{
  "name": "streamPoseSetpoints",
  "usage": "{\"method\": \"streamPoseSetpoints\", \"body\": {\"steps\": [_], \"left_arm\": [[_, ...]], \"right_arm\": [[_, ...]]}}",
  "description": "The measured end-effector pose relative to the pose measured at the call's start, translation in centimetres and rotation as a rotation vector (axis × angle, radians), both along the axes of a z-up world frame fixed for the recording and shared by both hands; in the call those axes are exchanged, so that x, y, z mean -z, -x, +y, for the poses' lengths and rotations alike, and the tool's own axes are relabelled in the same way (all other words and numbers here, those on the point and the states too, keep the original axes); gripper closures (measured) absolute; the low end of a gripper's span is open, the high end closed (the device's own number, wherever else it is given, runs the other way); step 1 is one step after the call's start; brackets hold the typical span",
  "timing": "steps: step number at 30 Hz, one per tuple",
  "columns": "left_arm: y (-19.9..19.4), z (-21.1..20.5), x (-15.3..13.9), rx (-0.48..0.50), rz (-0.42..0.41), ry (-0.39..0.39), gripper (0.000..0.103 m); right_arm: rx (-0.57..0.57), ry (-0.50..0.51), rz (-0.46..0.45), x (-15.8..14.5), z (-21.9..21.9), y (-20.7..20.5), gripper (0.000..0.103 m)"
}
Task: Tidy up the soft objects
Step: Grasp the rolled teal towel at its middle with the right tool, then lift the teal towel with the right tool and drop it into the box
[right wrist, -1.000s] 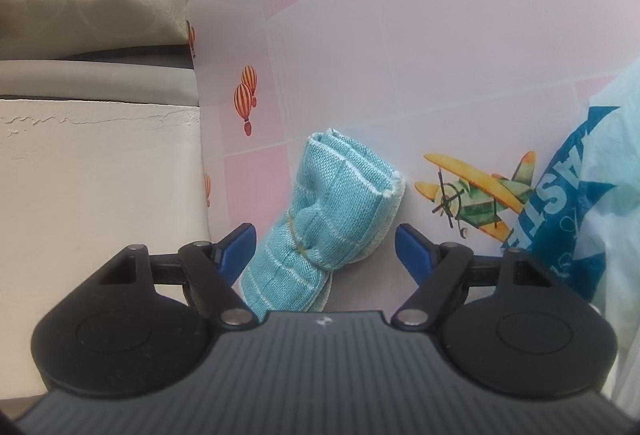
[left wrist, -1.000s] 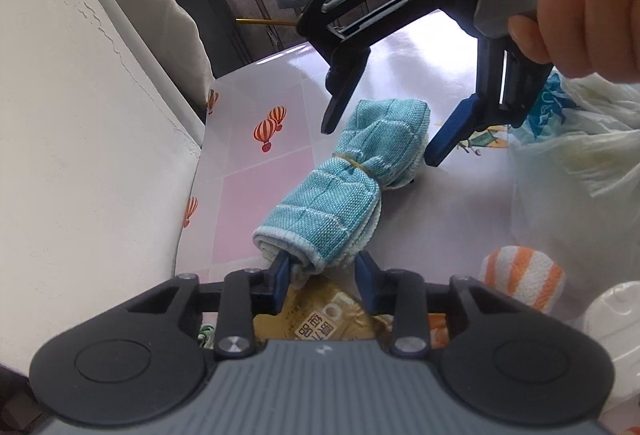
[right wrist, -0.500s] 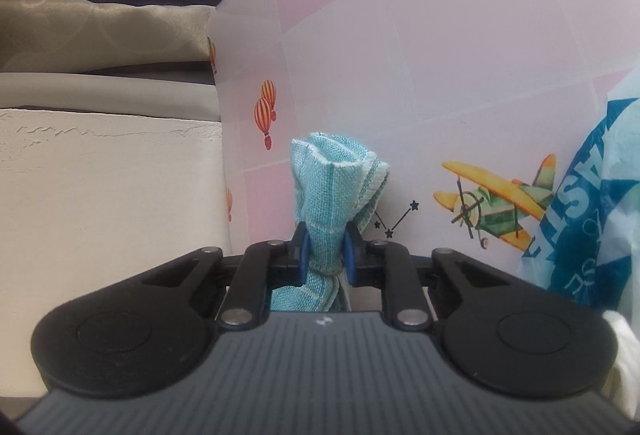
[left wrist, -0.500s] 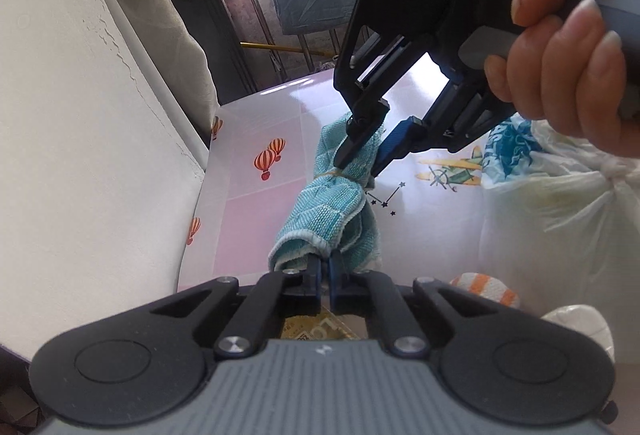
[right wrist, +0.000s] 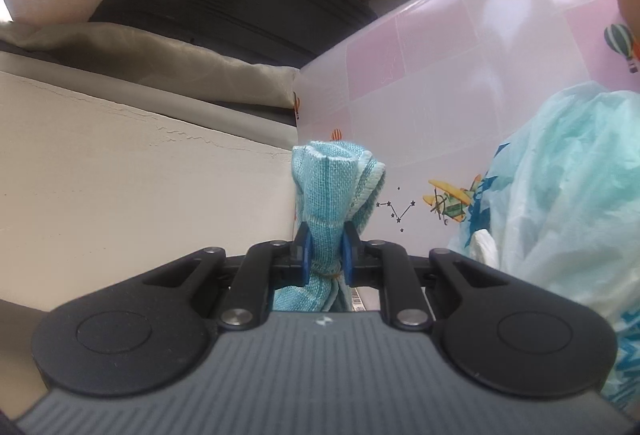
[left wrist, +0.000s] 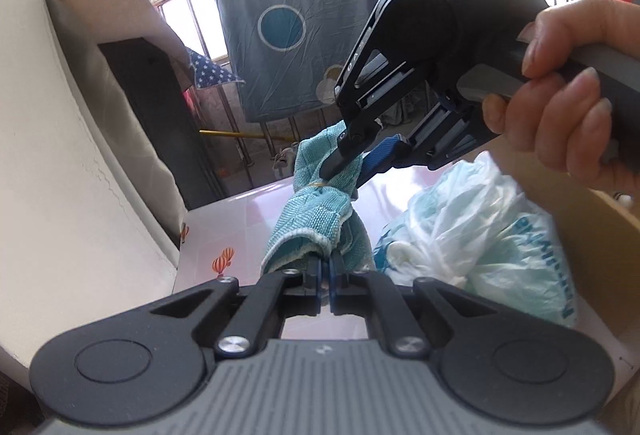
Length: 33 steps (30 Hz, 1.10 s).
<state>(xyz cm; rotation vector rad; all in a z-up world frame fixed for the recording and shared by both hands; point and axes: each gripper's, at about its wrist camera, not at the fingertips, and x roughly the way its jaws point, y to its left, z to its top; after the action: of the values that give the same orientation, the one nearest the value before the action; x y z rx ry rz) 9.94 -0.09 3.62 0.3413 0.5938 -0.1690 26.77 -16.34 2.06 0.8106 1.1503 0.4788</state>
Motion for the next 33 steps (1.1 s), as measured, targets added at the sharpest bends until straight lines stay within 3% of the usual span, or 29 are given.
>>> {"method": "streamPoseSetpoints", "body": {"steps": [10, 15, 17, 21, 25, 29, 33], "left_arm": [[2.5, -11.4, -2.5, 0.276, -0.009, 0.107, 0.096], [3.3, -16.6, -1.7, 0.403, 0.025, 0.121, 0.072], [3.6, -17.8, -1.0, 0.423, 0.038, 0.107, 0.067], [3.1, -19.1, 0.6, 0.429, 0.082, 0.077, 0.064], [2.2, -18.8, 1.7, 0.395, 0.112, 0.057, 0.061], [0.6, -17.8, 2.0, 0.354, 0.133, 0.052, 0.057], [-0.6, -16.7, 2.2, 0.310, 0.147, 0.047, 0.055]], "right_arm": [[0.185, 0.087, -0.098, -5.5, -16.3, 7.4, 0.090], [0.295, 0.159, -0.099, -6.1, -25.0, 10.8, 0.091], [0.326, 0.198, -0.094, -6.1, -28.1, 12.1, 0.091], [0.352, 0.297, -0.075, -5.6, -32.1, 12.8, 0.091], [0.322, 0.463, -0.068, -5.5, -34.3, 12.1, 0.091], [0.236, 0.657, -0.064, -5.2, -34.6, 10.5, 0.091], [0.152, 0.830, -0.022, -2.5, -33.6, 7.8, 0.089]]}}
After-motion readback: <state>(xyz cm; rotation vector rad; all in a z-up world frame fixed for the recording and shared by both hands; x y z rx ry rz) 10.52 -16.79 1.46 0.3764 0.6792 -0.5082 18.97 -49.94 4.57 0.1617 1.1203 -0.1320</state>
